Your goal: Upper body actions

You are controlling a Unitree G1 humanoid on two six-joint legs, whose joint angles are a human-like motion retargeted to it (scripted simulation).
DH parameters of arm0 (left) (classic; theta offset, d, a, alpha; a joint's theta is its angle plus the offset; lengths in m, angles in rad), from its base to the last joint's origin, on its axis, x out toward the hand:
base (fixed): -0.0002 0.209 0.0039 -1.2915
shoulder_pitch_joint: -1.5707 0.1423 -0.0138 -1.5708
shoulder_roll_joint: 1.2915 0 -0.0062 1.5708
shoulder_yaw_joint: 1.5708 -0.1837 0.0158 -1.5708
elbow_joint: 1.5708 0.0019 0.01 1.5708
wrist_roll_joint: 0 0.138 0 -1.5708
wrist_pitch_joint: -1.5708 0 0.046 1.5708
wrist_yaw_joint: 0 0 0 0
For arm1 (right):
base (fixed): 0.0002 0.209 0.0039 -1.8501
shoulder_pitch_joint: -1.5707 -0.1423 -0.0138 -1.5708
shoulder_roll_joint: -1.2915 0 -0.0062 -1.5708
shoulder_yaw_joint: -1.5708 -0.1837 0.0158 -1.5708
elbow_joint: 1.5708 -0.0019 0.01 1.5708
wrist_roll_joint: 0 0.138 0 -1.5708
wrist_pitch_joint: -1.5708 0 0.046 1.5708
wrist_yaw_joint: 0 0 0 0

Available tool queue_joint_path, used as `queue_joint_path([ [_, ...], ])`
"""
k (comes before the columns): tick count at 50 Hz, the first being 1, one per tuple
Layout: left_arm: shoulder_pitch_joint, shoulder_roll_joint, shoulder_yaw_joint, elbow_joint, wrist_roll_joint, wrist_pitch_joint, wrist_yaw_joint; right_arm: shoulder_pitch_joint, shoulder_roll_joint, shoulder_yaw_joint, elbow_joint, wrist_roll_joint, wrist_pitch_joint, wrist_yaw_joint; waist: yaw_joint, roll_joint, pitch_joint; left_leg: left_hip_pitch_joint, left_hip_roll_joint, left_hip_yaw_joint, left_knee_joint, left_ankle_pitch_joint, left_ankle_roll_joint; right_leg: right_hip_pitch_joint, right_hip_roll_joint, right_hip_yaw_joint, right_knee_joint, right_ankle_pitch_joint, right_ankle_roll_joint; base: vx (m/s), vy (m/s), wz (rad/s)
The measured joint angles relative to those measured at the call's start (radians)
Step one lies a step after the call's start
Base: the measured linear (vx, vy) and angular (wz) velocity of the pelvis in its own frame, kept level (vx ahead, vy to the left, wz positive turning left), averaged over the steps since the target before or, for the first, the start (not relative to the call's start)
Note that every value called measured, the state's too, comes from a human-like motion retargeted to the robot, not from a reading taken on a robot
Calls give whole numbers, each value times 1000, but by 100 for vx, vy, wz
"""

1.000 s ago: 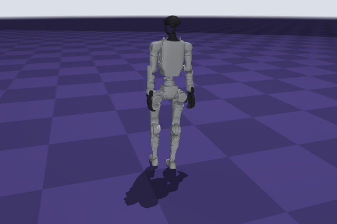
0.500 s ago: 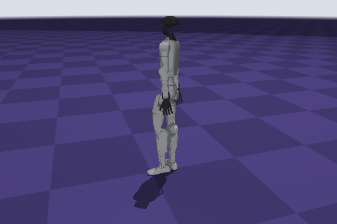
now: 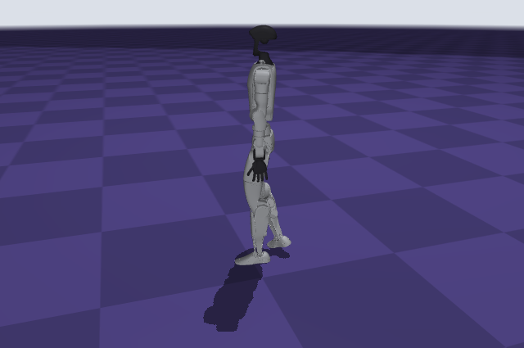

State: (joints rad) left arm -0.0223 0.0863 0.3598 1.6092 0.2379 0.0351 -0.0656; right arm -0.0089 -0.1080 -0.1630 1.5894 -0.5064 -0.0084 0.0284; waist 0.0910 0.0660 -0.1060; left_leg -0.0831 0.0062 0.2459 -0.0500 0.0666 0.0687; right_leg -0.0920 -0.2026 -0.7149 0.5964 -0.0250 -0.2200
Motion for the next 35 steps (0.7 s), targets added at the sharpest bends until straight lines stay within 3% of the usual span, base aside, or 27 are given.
queue_joint_path([
  [5,-31,18,-29,-5,4,-10,12,4,16,2,16,37,-9,-3,-38,-36,39,6,-31,-61,4,9,7,-103,121,335,-6,-30,136,8,-21,70],
  [10,-26,23,-40,-11,18,-9,0,20,23,18,29,20,-20,-22,-89,-85,59,16,-90,-128,4,13,12,-93,186,517,-260,-69,260,2,-19,80],
  [12,-22,22,-40,-3,22,-7,3,25,20,19,38,7,-20,-22,-99,-121,66,30,-136,-149,1,12,16,-87,180,573,-371,-30,321,1,-11,79],
  [13,-22,23,-41,5,22,-5,5,27,19,17,45,1,-19,-21,-102,-139,75,43,-159,-161,-3,12,18,-81,167,564,-424,54,318,1,-7,70],
  [15,-14,24,-43,19,24,0,6,37,17,19,58,-7,-18,-18,-94,-159,77,57,-181,-174,-2,8,16,-52,194,743,-456,39,338,2,-5,36],
  [17,-8,21,-44,36,37,9,8,42,12,8,74,-19,-9,-6,-58,-165,71,59,-186,-169,2,2,14,-34,133,497,-483,60,347,-1,-1,15],
  [26,38,-7,-31,79,51,1,87,31,3,-9,74,-8,10,-1,-74,-142,29,54,-177,-214,5,-5,-1,6,153,471,-540,57,328,-4,-2,27],
  [35,21,-3,-25,47,44,7,50,12,27,5,8,21,-6,20,-81,-134,22,55,-158,-225,7,-11,-19,22,176,452,-550,53,301,-8,-3,15],
])
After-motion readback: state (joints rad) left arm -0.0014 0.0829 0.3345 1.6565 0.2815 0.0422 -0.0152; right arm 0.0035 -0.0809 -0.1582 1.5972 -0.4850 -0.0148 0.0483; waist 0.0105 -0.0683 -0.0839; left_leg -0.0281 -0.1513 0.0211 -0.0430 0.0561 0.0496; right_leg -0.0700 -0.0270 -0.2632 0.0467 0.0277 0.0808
